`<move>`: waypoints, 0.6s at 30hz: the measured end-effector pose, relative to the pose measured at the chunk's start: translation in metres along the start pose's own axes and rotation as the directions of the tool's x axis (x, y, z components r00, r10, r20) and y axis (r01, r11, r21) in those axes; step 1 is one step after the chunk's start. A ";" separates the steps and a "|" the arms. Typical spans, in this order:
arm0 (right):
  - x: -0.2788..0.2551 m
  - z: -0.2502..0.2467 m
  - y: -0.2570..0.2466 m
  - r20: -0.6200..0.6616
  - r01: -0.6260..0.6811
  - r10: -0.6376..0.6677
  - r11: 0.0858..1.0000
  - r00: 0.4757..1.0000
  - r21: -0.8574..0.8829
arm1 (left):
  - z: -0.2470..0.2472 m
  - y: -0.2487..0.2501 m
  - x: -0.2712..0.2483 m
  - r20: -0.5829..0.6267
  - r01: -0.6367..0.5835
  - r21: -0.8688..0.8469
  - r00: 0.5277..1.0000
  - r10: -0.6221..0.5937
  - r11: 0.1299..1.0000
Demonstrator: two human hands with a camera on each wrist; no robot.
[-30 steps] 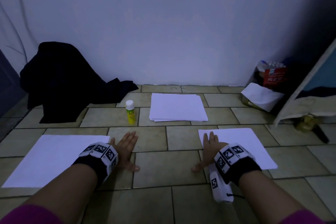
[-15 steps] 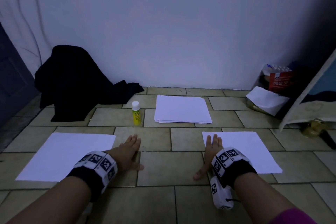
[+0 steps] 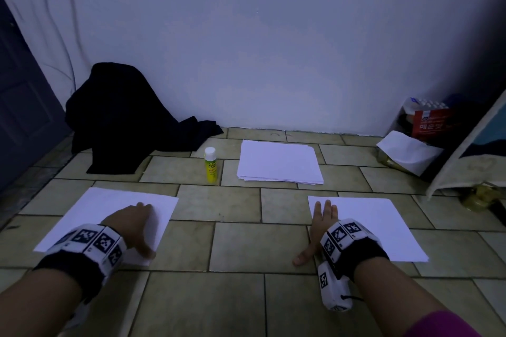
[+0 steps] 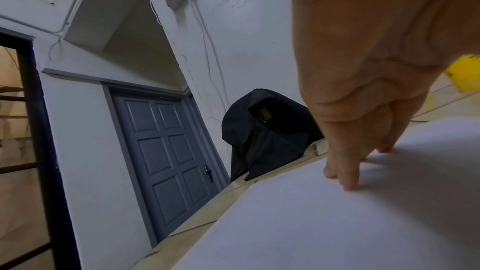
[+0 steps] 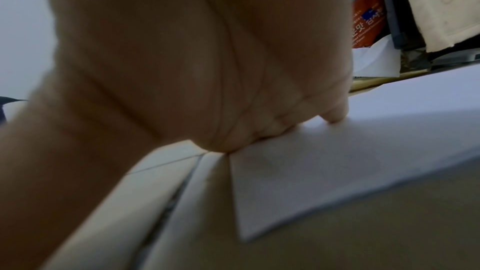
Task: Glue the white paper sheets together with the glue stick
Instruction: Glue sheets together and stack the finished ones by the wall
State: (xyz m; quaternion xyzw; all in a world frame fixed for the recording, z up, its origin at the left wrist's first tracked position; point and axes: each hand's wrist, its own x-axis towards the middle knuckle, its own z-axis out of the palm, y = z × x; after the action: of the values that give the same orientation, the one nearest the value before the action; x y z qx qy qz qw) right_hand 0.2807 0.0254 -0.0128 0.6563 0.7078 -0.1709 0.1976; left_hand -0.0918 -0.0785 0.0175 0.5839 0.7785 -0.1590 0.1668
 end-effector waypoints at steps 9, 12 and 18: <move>0.003 -0.001 0.001 0.029 -0.006 0.006 1.000 1.000 -0.022 | -0.004 -0.003 -0.004 -0.078 -0.010 0.048 0.997 0.014 0.999; 0.003 -0.001 0.001 0.035 -0.003 0.003 1.000 0.999 -0.026 | 0.000 -0.011 -0.003 -0.108 -0.010 -0.031 0.994 0.006 0.999; 0.002 -0.001 0.001 0.033 -0.003 0.004 1.000 0.999 -0.031 | 0.002 -0.023 0.006 -0.280 0.004 -0.109 0.959 -0.035 0.994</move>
State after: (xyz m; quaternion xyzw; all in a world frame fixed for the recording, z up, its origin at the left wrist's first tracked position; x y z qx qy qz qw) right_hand 0.2816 0.0279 -0.0129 0.6513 0.7061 -0.1703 0.2197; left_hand -0.1156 -0.0808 0.0143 0.5830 0.8074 -0.0339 0.0841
